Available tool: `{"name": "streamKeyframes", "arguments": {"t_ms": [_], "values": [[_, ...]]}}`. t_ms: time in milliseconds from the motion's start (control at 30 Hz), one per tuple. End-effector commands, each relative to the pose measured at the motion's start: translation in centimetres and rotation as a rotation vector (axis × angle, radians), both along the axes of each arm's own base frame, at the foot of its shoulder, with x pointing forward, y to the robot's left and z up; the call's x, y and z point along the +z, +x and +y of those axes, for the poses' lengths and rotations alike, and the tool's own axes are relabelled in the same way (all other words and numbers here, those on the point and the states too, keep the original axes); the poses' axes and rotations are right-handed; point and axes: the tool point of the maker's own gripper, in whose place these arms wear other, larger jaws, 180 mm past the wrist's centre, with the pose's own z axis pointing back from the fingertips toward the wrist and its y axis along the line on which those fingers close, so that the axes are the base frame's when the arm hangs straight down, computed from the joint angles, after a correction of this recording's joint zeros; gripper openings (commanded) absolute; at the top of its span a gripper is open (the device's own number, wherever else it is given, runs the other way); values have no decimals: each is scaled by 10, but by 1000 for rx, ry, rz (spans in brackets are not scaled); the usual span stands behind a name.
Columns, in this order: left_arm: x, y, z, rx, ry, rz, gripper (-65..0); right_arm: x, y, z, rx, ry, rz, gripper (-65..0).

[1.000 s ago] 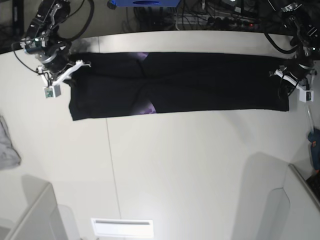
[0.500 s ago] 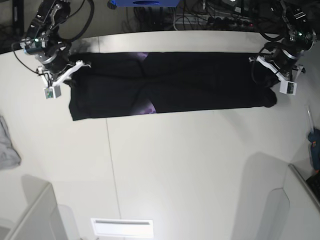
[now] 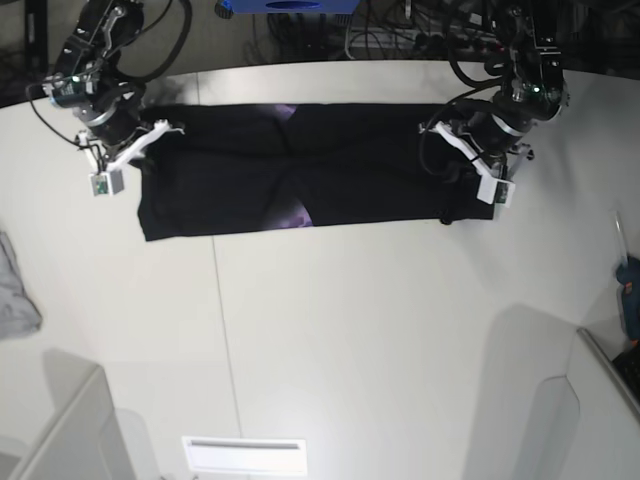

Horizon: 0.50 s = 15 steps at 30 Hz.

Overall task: Fold the T-shirt properly
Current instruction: 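Release the strip end and move the left gripper to its middle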

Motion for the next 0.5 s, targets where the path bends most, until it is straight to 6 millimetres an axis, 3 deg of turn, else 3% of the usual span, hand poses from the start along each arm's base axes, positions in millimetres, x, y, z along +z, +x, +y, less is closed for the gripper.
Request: {"name": "streamKeyframes", "arguments": {"t_ms": [0,133,467], "values": [[11,10,-8,-10,-18,-42,-650,11,8,-1,8,-2,-49,-650],[10,11,-37,-67,-53,-34,-650,11,8,-1,8,-4,-48,-650],[15,25,-84,-114,-113,-33,-650,12,8,-3,8,-9,-50,-650]]}}
